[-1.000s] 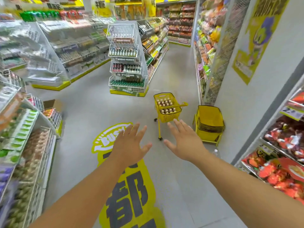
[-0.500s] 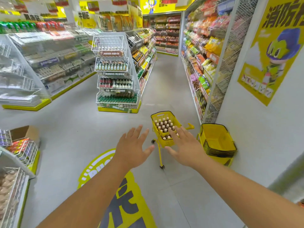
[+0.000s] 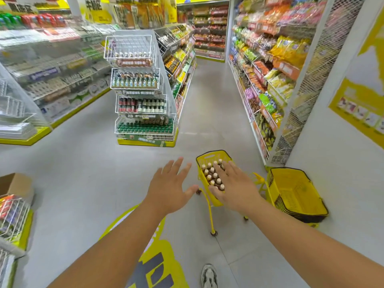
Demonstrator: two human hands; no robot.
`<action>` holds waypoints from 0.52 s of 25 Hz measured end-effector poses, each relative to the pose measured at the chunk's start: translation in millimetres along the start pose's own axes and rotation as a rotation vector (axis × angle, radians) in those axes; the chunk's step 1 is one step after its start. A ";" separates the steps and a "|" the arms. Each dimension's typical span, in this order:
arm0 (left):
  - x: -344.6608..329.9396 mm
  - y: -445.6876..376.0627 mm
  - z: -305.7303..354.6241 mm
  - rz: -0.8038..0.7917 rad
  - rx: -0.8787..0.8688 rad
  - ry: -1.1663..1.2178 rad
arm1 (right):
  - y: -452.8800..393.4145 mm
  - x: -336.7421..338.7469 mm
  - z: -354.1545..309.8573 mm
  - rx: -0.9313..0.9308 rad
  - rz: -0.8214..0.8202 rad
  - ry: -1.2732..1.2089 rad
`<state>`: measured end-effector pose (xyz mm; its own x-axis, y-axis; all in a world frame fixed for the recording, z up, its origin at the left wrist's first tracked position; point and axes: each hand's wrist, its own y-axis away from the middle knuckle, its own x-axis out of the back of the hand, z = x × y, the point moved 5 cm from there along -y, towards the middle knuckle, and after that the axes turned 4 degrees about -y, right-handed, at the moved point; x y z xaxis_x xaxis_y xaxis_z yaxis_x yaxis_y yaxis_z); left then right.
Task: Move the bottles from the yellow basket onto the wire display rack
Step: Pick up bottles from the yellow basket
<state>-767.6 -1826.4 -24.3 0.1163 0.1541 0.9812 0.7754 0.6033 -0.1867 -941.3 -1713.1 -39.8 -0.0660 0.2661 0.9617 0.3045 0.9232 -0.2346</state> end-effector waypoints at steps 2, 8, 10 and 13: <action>-17.8 -44.5 -19.9 -0.011 0.008 -0.020 | -50.6 -22.0 16.1 0.011 -0.029 -0.024; -40.5 -187.6 -74.6 -0.015 0.078 -0.041 | -210.7 -48.2 60.8 0.037 -0.036 -0.027; -38.3 -227.1 -89.6 0.004 0.089 -0.037 | -255.2 -50.0 71.6 0.033 -0.036 -0.042; -44.2 -273.8 -114.2 -0.011 0.099 -0.024 | -310.3 -60.2 82.1 0.044 -0.049 -0.039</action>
<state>-914.1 -2087.7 -10.9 0.0923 0.1647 0.9820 0.7113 0.6793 -0.1807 -1109.7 -1992.8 -36.6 -0.1170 0.2298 0.9662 0.2577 0.9466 -0.1940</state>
